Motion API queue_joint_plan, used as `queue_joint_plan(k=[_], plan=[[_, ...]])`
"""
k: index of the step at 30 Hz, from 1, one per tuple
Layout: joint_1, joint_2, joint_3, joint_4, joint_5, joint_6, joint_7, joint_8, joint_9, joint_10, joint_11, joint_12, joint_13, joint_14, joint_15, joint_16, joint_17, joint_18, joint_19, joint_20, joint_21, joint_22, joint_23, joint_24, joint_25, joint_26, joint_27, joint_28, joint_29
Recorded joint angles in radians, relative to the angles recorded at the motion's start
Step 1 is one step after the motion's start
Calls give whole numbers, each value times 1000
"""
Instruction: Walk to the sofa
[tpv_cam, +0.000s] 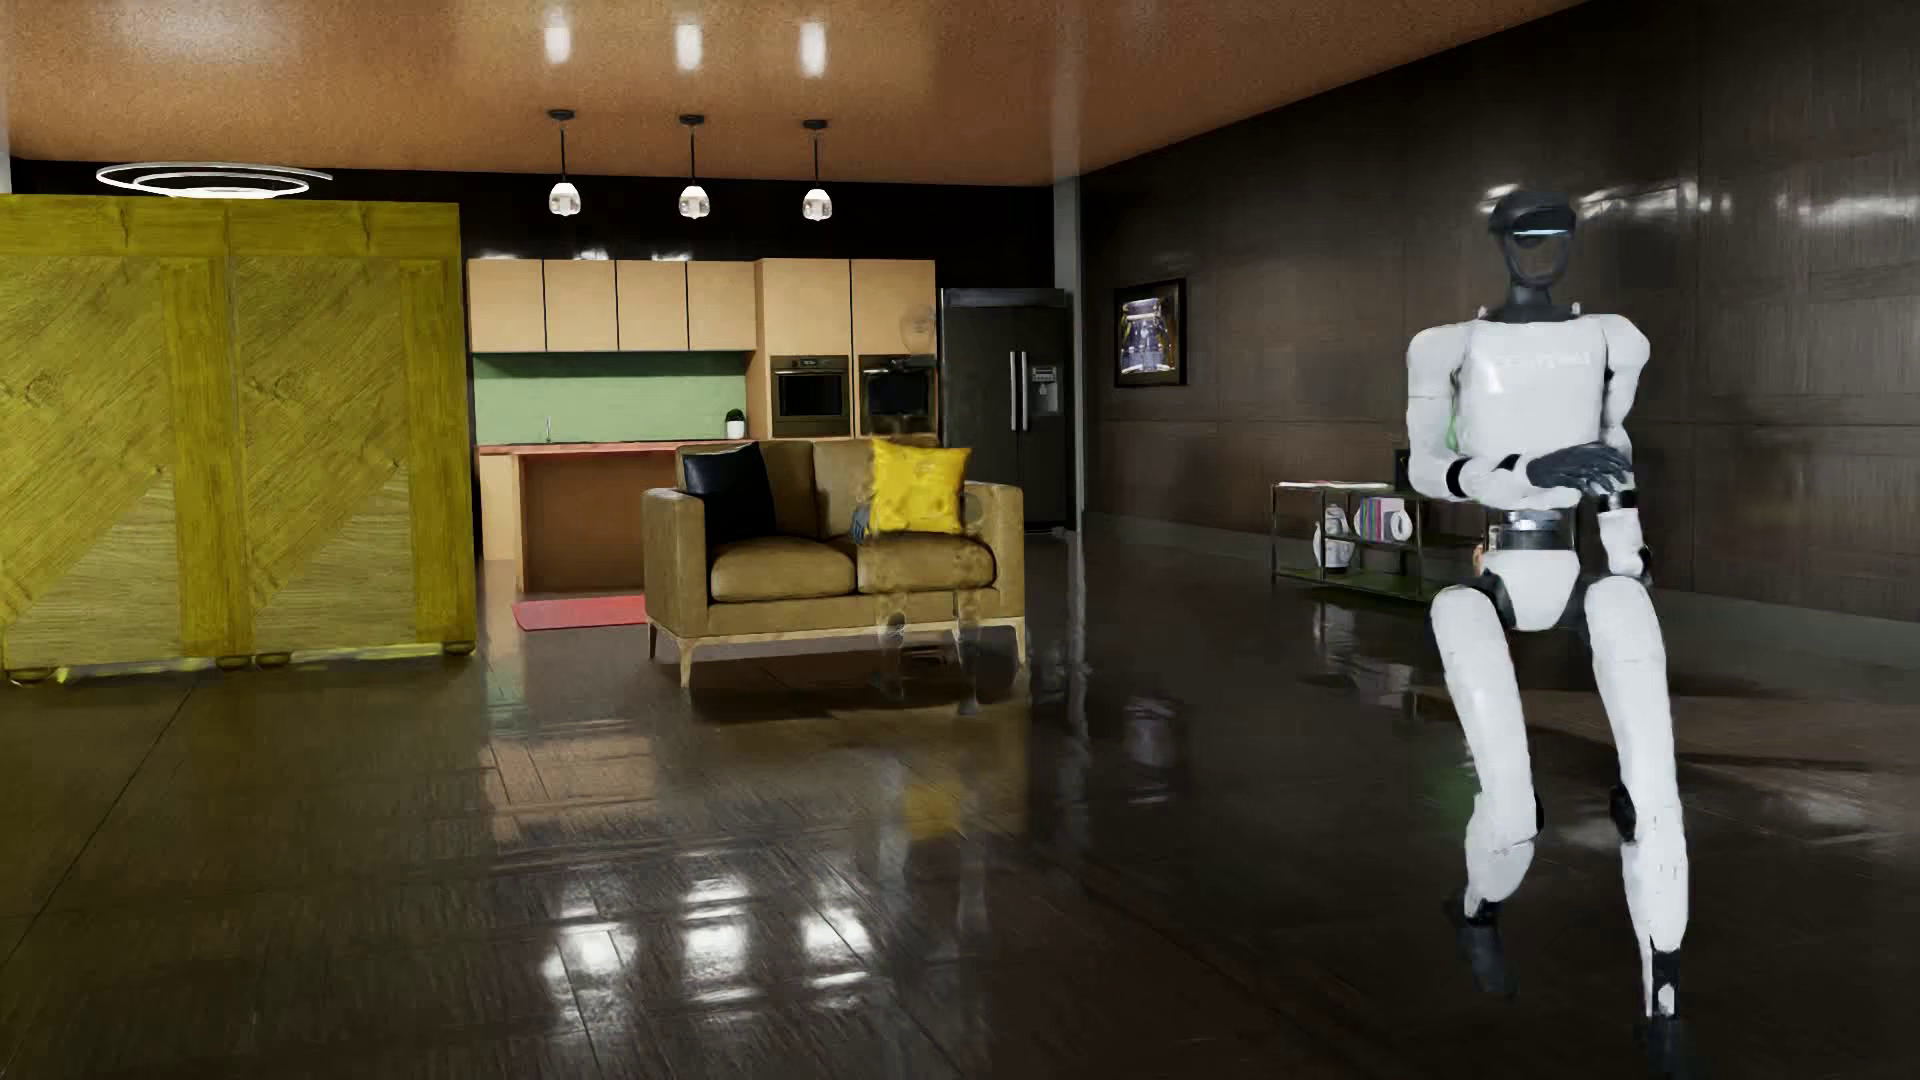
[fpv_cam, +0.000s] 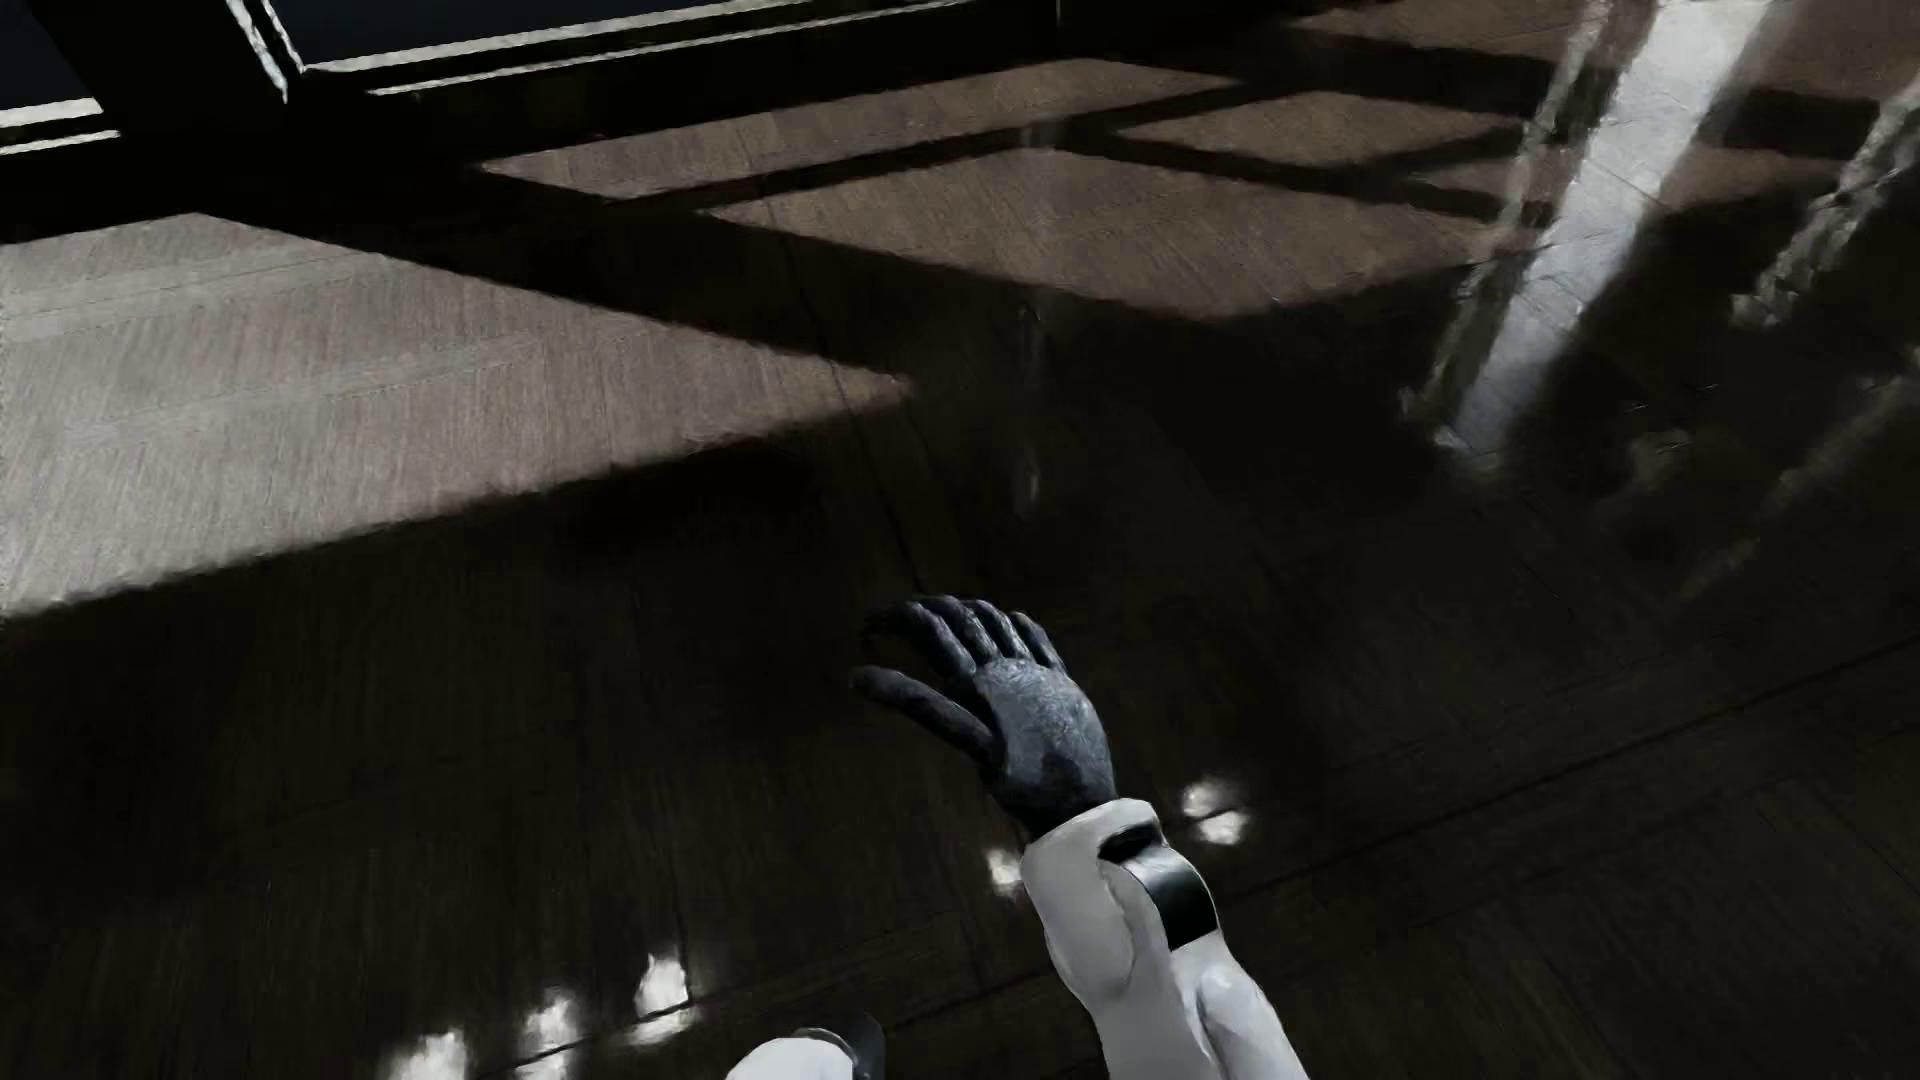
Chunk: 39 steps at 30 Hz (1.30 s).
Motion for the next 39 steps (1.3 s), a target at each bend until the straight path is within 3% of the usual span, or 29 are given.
queue_joint_plan(k=[1, 2, 3, 5, 6, 7, 9, 10, 11, 12, 13, 14, 15, 17, 19, 21, 22, 24, 25, 27, 28, 30, 31, 32, 34, 35, 36, 37, 39], plan=[[6, -85, 1, 26, -63, -11, 55, -75, 12, 89, 197, -8, 48, -83, 103, 6, 0, 8, 175, -59, -13, 13, 9, 83, 94, -3, 11, 8, -6], [34, -148, -8, 44, -215, -24, 101, -186, 20, 120, 317, -46, 91, -134, 113, 17, -5, 11, 203, -127, -44, 36, 48, 173, 109, -8, 60, -8, -10], [77, -182, -28, 45, -370, -38, 130, -304, 21, 100, 359, -109, 134, -157, 45, 34, -5, 15, 135, -177, -82, 59, 111, 243, 50, -16, 154, -25, -1], [186, -260, -76, 36, -492, -60, 178, -431, 14, 4, 287, -236, 191, -171, 14, 59, -9, 16, 94, -166, -123, 46, 315, 275, -230, -5, 356, -15, -1], [240, -306, -94, 39, -482, -64, 209, -440, 7, -43, 183, -283, 205, -179, 24, 75, 7, 15, 115, -117, -160, 1, 449, 241, -289, 1, 420, 28, -3], [287, -327, -107, 42, -483, -65, 251, -472, -2, -80, 39, -321, 204, -193, 8, 91, 20, 12, 105, -49, -231, -58, 590, 168, -261, -7, 466, 83, 11], [395, -229, -113, 42, -517, -71, 354, -756, -23, -167, -369, -389, 180, -219, 2, 148, 10, 2, 79, 71, -423, -156, 849, -11, -106, -36, 582, 208, 122], [453, -151, -106, 33, -509, -74, 415, -974, -33, -210, -564, -418, 178, -233, -17, 173, -50, -7, 77, 124, -402, -187, 941, -94, -150, -34, 612, 270, 228], [506, -96, -98, 25, -490, -74, 481, -1138, -41, -223, -687, -450, 189, -258, -42, 209, -120, -19, 70, 166, -297, -203, 978, -159, -280, -18, 581, 311, 319], [546, -54, -94, 24, -473, -71, 552, -1225, -46, -199, -740, -461, 199, -297, -51, 240, -193, -32, 54, 219, -196, -224, 977, -212, -409, 10, 492, 340, 346], [578, -47, -96, 31, -462, -63, 622, -1205, -48, -159, -729, -452, 202, -340, -63, 259, -244, -45, -14, 283, -158, -259, 955, -259, -469, 32, 401, 377, 316], [600, -38, -100, 47, -455, -52, 676, -1139, -49, -87, -704, -435, 212, -350, -67, 250, -272, -69, -87, 346, -185, -290, 927, -309, -445, 41, 345, 432, 269], [592, -25, -101, 88, -434, -42, 713, -1072, -47, 37, -687, -418, 216, -308, -90, 238, -272, -66, -90, 403, -242, -312, 916, -363, -379, 46, 321, 479, 241], [469, 1, -94, 256, -359, -13, 673, -943, -38, 467, -654, -391, 196, -99, -135, 215, -218, -45, -90, 466, -352, -309, 910, -456, -247, 58, 370, 526, 229], [222, 26, -76, 291, -269, 14, 423, -793, -28, 835, -637, -360, 147, -85, -170, 194, -158, 38, -90, 414, -364, -269, 897, -457, -243, 95, 408, 481, 179], [60, 67, -66, 350, -187, 23, 292, -618, -22, 979, -668, -329, 89, -140, -179, 152, -88, 144, -90, 261, -331, -221, 887, -387, -297, 102, 391, 356, 89], [5, 77, -54, 399, -149, 30, 272, -516, -19, 975, -669, -311, 56, -150, -187, 144, -61, 194, -90, 152, -294, -216, 873, -305, -330, 66, 368, 299, 31], [-94, 98, -27, 353, -90, 39, 244, -294, -10, 863, -664, -266, -30, -193, -200, 129, -44, 208, -90, -18, -205, -274, 829, -64, -402, -11, 321, 242, -121], [-135, 110, -19, 297, -69, 41, 236, -188, -4, 753, -664, -253, -68, -183, -206, 84, -38, 187, -90, -34, -187, -317, 792, -6, -385, -27, 299, 228, -173], [-177, 130, -15, 194, -44, 40, 244, -8, 13, 390, -654, -244, -134, -141, -227, -4, -44, 101, -89, -8, -164, -395, 703, -37, -305, -51, 278, 206, -189], [-173, 142, -15, 128, -40, 37, 210, 68, 21, 139, -655, -248, -154, -130, -238, -17, -57, 78, -89, -10, -157, -419, 654, -69, -251, -70, 274, 185, -162], [-129, 184, -20, 8, -56, 21, 105, 184, 35, -286, -658, -266, -161, -145, -260, 23, -97, 19, -87, -70, -148, -443, 570, -41, -143, -98, 287, 164, -49], [-122, 202, -24, -33, -64, 9, 78, 210, 43, -315, -618, -277, -148, -125, -276, 56, -117, -71, -88, -104, -147, -439, 549, -4, -101, -104, 301, 159, 4], [-117, 220, -22, -68, -63, -3, 20, 232, 50, -240, -547, -291, -131, -127, -267, 81, -134, -91, -83, -119, -150, -422, 553, 15, -74, -96, 316, 160, 41], [-76, 202, -19, -73, -54, -29, 4, 259, 56, -90, -304, -310, -106, -36, -102, 80, -163, -25, -56, -81, -157, -332, 635, -6, -78, -45, 389, 159, 86], [-74, 138, -19, -38, -34, -44, 59, 256, 58, 25, -91, -313, -83, -92, 14, 67, -166, -16, 102, -33, -174, -265, 688, -35, -87, 5, 442, 156, 83], [-41, 47, -16, 5, -44, -57, 116, 200, 59, 107, 127, -318, -47, -176, 157, 60, -154, -9, 320, 13, -201, -190, 731, -58, -94, 61, 502, 149, 65], [21, -50, -19, 40, -104, -68, 169, 128, 59, 140, 285, -333, -4, -244, 200, 69, -137, -6, 326, 29, -237, -106, 758, -52, -87, 108, 547, 128, 32], [175, -221, -43, 66, -254, -83, 242, -16, 56, 108, 413, -384, 98, -319, 111, 122, -103, 0, 210, -86, -341, 33, 789, 106, 0, 131, 565, 56, -4]])
